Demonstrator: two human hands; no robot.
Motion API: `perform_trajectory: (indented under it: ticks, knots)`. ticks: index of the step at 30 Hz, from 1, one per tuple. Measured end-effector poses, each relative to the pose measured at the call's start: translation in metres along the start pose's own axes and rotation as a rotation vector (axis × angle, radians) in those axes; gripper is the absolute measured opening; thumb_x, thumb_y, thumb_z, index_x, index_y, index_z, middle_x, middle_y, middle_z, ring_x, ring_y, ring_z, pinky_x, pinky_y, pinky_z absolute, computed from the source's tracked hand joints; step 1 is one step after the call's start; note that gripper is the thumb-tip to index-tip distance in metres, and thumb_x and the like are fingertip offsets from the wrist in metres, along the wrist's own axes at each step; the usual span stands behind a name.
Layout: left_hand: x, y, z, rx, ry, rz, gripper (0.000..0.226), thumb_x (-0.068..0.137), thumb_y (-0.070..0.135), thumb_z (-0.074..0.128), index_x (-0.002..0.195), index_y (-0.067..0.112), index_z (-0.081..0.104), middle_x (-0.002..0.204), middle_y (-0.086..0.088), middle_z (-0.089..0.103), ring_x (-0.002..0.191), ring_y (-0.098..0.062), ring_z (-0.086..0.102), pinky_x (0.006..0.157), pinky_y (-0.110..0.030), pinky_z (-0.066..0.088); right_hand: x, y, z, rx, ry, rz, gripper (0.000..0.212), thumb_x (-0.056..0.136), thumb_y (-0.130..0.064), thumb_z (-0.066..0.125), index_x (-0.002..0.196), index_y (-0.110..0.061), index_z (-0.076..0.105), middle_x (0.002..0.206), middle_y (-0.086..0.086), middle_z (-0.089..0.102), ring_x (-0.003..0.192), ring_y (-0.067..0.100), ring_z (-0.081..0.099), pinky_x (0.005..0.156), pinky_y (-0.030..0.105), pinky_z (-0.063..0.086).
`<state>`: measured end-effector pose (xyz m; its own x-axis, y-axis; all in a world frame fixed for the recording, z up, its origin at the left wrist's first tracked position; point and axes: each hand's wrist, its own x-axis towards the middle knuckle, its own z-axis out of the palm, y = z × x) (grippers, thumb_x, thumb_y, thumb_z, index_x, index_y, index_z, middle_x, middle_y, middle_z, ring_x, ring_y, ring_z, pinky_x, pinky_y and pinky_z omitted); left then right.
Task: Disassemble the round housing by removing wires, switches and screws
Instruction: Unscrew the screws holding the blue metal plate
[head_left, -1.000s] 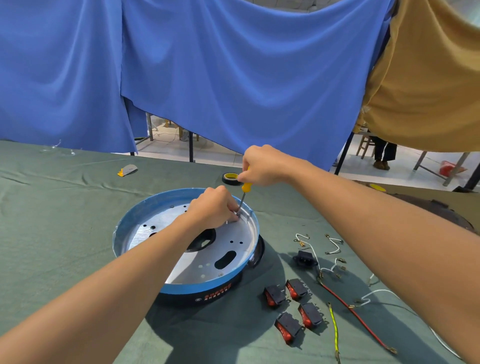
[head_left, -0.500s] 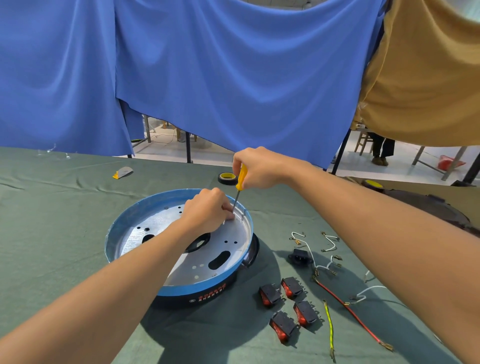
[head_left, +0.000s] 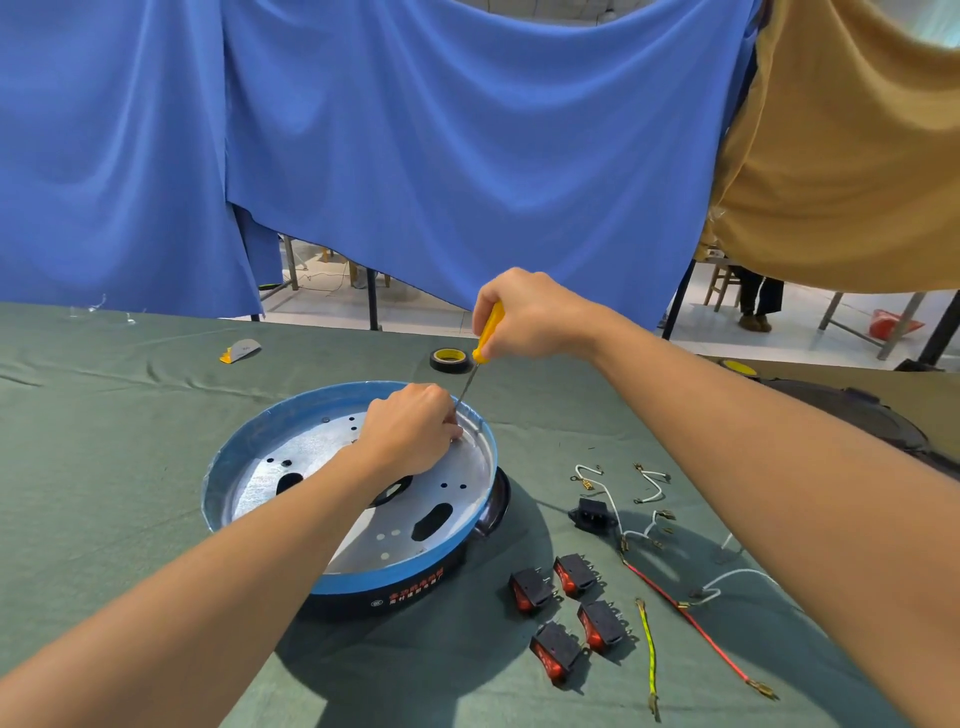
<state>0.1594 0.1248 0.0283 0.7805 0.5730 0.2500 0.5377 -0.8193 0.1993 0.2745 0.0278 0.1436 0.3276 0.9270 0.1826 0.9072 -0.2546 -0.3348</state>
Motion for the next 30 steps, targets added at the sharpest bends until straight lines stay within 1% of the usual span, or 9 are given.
perform_trajectory:
  ticks: [6, 11, 15, 19, 22, 25, 27, 28, 30]
  knots:
    - [0.000, 0.001, -0.005, -0.003, 0.019, 0.032, 0.020, 0.099, 0.028, 0.055, 0.108, 0.020, 0.071, 0.113, 0.001, 0.061, 0.101, -0.022, 0.057, 0.080, -0.042, 0.051, -0.009, 0.014, 0.001, 0.139, 0.166, 0.105, 0.018, 0.076, -0.015, 0.077, 0.075, -0.024, 0.062, 0.086, -0.002, 0.063, 0.084, 0.013, 0.056, 0.058, 0.023, 0.042]
    - [0.004, 0.003, -0.019, -0.010, 0.049, 0.021, 0.018, 0.099, 0.027, 0.055, 0.102, 0.021, 0.071, 0.112, 0.001, 0.060, 0.102, -0.024, 0.058, 0.083, -0.045, 0.049, -0.015, 0.022, 0.008, 0.245, 0.269, 0.165, 0.016, 0.077, -0.010, 0.075, 0.084, -0.017, 0.063, 0.088, 0.003, 0.063, 0.092, 0.018, 0.057, 0.063, 0.026, 0.046]
    - [0.005, 0.005, -0.031, -0.136, 0.075, -0.040, 0.016, 0.098, 0.029, 0.057, 0.101, 0.023, 0.071, 0.107, 0.002, 0.063, 0.097, -0.023, 0.060, 0.085, -0.042, 0.048, -0.021, 0.023, 0.003, 0.574, 0.414, 0.176, 0.014, 0.074, -0.009, 0.077, 0.069, -0.011, 0.064, 0.076, 0.004, 0.068, 0.074, 0.016, 0.058, 0.063, 0.030, 0.047]
    - [0.002, 0.010, -0.041, -0.283, 0.073, -0.075, 0.019, 0.098, 0.031, 0.058, 0.104, 0.020, 0.073, 0.104, -0.003, 0.069, 0.094, -0.025, 0.063, 0.090, -0.046, 0.051, -0.027, 0.020, -0.002, 0.824, 0.569, 0.189, 0.023, 0.090, -0.022, 0.065, 0.071, -0.015, 0.055, 0.066, 0.001, 0.059, 0.069, 0.018, 0.058, 0.071, 0.038, 0.050]
    - [-0.003, 0.016, -0.045, -0.385, 0.077, -0.055, 0.021, 0.097, 0.028, 0.060, 0.106, 0.015, 0.074, 0.101, -0.005, 0.070, 0.092, -0.028, 0.066, 0.087, -0.048, 0.054, -0.034, 0.015, -0.001, 1.098, 0.480, 0.211, 0.021, 0.094, -0.002, 0.048, 0.076, -0.012, 0.045, 0.066, 0.006, 0.049, 0.059, 0.021, 0.052, 0.057, 0.031, 0.049]
    - [-0.006, 0.025, -0.045, -0.492, 0.099, -0.042, 0.024, 0.096, 0.024, 0.063, 0.109, 0.008, 0.074, 0.099, -0.008, 0.071, 0.089, -0.026, 0.065, 0.074, -0.037, 0.057, -0.044, 0.017, 0.012, 0.855, 0.389, 0.269, 0.018, 0.087, 0.003, 0.047, 0.075, -0.010, 0.049, 0.062, 0.003, 0.040, 0.052, 0.017, 0.036, 0.048, 0.027, 0.031]
    - [-0.008, 0.031, -0.043, -0.517, 0.102, -0.026, 0.025, 0.095, 0.025, 0.064, 0.108, 0.007, 0.074, 0.093, -0.005, 0.070, 0.077, -0.017, 0.061, 0.059, -0.020, 0.048, -0.054, 0.020, 0.020, 0.610, 0.305, 0.269, 0.010, 0.086, -0.007, 0.059, 0.077, -0.004, 0.059, 0.056, -0.002, 0.039, 0.052, 0.016, 0.034, 0.051, 0.027, 0.028]
    - [-0.009, 0.034, -0.043, -0.527, 0.104, -0.021, 0.024, 0.095, 0.025, 0.064, 0.107, 0.007, 0.074, 0.088, -0.003, 0.068, 0.070, -0.012, 0.057, 0.051, -0.014, 0.041, -0.059, 0.022, 0.023, 0.535, 0.250, 0.260, 0.014, 0.086, -0.013, 0.064, 0.080, -0.001, 0.063, 0.055, -0.004, 0.039, 0.052, 0.014, 0.034, 0.051, 0.026, 0.028]
    - [-0.011, 0.038, -0.042, -0.554, 0.107, -0.023, 0.025, 0.094, 0.026, 0.064, 0.108, 0.007, 0.074, 0.084, -0.001, 0.066, 0.064, -0.009, 0.052, 0.043, -0.010, 0.035, -0.067, 0.023, 0.029, 0.486, 0.149, 0.267, 0.021, 0.084, -0.023, 0.071, 0.083, -0.003, 0.066, 0.054, -0.005, 0.040, 0.051, 0.012, 0.036, 0.050, 0.026, 0.029]
